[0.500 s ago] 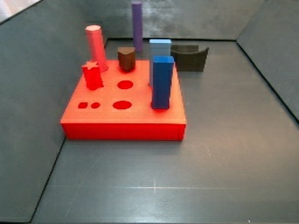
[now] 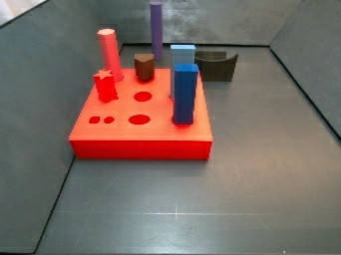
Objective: Pick up the round object. Move up. Move to above the board. Insert the round object.
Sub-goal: Pick up the round object.
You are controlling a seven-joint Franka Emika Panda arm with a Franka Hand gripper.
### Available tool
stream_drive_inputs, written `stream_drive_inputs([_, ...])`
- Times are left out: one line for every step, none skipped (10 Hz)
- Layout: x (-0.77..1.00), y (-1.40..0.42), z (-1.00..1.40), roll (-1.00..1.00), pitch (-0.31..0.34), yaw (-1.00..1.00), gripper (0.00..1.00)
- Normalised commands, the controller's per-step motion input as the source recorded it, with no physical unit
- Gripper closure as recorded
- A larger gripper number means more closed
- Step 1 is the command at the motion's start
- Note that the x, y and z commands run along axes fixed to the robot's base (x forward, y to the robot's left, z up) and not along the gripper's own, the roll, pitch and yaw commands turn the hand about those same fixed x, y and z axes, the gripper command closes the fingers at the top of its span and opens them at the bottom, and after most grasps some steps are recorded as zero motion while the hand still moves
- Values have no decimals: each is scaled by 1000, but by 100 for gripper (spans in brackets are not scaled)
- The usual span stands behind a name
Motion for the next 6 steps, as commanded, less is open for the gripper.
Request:
stream_drive_inputs([-231,266,-14,0,-39,0,0])
stream_drive_inputs([-211,409,-37,0,-4,0,0])
stream_drive_inputs([-154,514,-109,0,0,49,0])
stream_drive_inputs([-149,517,-206,0,-30,46,0])
stream_drive_inputs([-117,451,-234,0,-30,0,0])
stream_drive_inputs([-194,417,-234,-1,-56,0,0])
